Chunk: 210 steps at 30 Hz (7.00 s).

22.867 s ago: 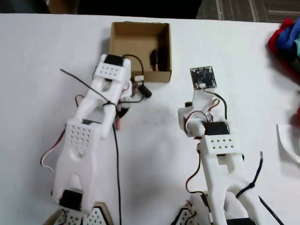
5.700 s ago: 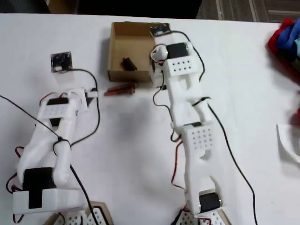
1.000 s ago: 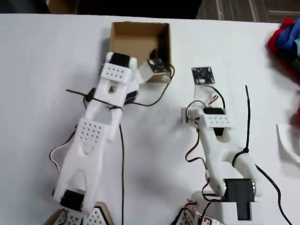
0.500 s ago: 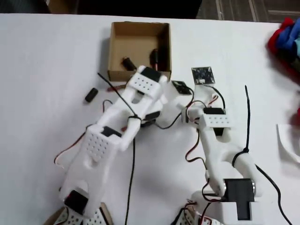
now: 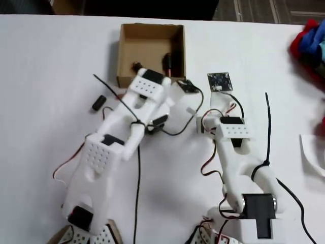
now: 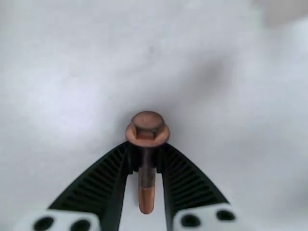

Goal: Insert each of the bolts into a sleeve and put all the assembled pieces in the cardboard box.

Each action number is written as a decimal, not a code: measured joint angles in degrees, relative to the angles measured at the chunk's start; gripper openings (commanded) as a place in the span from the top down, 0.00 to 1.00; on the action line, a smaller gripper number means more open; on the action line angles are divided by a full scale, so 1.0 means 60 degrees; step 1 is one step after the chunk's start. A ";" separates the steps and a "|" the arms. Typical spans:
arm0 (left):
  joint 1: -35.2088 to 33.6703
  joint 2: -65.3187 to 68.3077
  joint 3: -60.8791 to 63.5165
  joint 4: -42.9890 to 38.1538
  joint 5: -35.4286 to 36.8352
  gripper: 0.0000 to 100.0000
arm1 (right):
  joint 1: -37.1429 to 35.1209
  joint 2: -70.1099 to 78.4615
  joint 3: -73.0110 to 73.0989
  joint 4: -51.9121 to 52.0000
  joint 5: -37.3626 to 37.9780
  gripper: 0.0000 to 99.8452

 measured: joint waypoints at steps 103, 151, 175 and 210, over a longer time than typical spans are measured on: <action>-0.0542 -0.6491 -0.1524 0.0996 0.3707 0.97 | -0.0484 -0.4821 0.3751 -0.1993 0.0000 0.98; 0.0615 -1.2645 1.1810 -1.3465 0.5963 0.97 | -0.1568 0.0396 0.7106 -1.7597 -0.1070 0.98; 0.2051 -1.3011 1.2938 -1.5722 0.6110 0.97 | -0.1524 0.5143 0.5114 -2.2476 0.0659 0.98; 0.2095 -1.0476 1.2835 -1.7802 0.6110 0.97 | -0.1333 0.6183 0.4498 -2.2857 0.0132 0.98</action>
